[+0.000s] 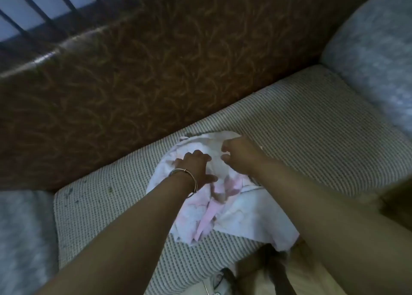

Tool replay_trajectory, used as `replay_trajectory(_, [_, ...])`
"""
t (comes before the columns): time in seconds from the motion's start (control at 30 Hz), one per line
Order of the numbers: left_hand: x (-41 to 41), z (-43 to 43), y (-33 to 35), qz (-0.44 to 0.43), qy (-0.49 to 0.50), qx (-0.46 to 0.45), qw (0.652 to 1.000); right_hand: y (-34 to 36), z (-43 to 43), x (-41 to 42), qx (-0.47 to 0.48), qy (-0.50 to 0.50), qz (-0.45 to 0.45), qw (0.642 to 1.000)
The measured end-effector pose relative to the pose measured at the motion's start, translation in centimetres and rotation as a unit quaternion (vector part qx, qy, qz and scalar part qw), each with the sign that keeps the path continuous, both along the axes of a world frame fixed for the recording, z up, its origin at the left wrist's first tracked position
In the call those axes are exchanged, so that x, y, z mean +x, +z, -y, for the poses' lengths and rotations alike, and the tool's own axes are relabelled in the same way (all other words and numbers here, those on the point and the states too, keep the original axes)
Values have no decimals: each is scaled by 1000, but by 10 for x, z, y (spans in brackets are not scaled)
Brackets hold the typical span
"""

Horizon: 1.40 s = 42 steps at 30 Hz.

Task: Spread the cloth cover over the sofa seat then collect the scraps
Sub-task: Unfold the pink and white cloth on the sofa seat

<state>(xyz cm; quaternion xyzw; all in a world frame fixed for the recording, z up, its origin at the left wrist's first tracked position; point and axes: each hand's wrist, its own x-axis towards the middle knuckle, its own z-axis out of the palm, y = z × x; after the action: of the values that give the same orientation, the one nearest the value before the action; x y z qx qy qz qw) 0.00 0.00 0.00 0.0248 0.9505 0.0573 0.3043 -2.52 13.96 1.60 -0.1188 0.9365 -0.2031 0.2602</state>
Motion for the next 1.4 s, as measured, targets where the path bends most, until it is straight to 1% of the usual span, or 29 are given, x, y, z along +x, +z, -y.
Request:
replay_trajectory(0.03, [-2,-2,-3,26,4,-14,1000,-5,0,-2,3,2,15,1000])
replay_trajectory(0.17, [-7,-5,-16,69,3,-56,996,-26,2,-6,-18,2,44,999])
replay_trajectory(0.3, [-14,-1,-32,85,16,-62,994,-42,3,-10,-26,10,87,996])
replay_trajectory(0.37, [-19,1,-35,94,32,-53,994,-46,5,-11,-19,14,137,990])
replay_trajectory(0.43, [-26,-1,-36,96,47,-44,993,-49,7,-10,-11,9,204,979])
replay_trajectory(0.47, [-31,-2,-37,92,50,-43,994,-53,7,-10,-22,-5,249,968])
replay_trajectory(0.53, [-40,-2,-42,60,54,-46,996,-59,9,-6,-53,-42,328,942])
replay_trajectory(0.6, [-49,1,-53,15,38,-47,998,-67,10,-1,-63,-46,356,931])
replay_trajectory(0.63, [-52,3,-58,6,17,-47,999,-70,12,2,-65,-45,354,932])
replay_trajectory(0.67, [-56,4,-65,15,-10,-48,999,-73,14,4,-70,-48,348,934])
replay_trajectory(0.73, [-64,1,-78,52,-71,-49,995,-83,14,7,-90,-63,340,934])
replay_trajectory(0.8, [-72,-6,-87,88,-121,-60,987,-89,11,6,-104,-69,352,928])
replay_trajectory(0.9, [-77,-17,-97,126,-171,-134,968,-93,0,4,-117,-80,367,919])
replay_trajectory(1.0, [-74,-23,-104,105,-215,-179,954,-96,-12,-1,-99,-85,352,927])
replay_trajectory(1.1, [-73,-26,-106,63,-228,-162,958,-97,-27,-10,-45,-67,315,946])
replay_trajectory(1.2, [-76,-29,-111,50,-202,-105,973,-96,-46,-15,52,-58,220,972])
replay_trajectory(1.3, [-80,-38,-119,89,-189,-74,975,-104,-64,-19,174,-61,149,971])
replay_trajectory(1.33, [-80,-44,-121,103,-184,-66,975,-107,-69,-21,200,-62,141,967])
replay_trajectory(1.4, [-79,-54,-126,119,-179,-54,975,-111,-77,-23,210,-83,132,965])
